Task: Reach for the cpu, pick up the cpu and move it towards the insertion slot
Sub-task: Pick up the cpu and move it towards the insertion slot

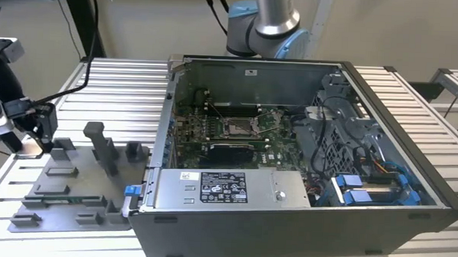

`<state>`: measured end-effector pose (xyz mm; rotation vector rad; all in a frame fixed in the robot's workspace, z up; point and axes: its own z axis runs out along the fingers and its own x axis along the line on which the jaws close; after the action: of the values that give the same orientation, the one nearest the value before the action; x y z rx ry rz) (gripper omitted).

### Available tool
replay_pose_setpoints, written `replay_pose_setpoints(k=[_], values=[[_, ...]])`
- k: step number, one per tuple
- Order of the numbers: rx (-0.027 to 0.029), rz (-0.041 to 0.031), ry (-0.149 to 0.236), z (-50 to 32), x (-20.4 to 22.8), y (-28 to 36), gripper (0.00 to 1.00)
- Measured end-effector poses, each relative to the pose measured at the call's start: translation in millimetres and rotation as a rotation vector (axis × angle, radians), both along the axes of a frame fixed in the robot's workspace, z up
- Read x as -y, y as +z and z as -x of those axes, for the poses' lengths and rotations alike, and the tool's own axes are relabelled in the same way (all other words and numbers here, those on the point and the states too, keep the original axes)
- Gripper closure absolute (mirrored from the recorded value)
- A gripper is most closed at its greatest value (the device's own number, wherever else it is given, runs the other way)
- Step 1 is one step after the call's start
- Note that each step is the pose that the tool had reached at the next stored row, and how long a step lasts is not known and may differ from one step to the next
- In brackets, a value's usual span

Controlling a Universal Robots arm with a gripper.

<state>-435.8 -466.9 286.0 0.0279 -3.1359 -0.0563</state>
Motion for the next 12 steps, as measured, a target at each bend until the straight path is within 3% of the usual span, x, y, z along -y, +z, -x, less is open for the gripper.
replay_pose_setpoints(k=[12], values=[[0.0000,0.0000,0.000,0.0,0.0,54.5,1.00]])
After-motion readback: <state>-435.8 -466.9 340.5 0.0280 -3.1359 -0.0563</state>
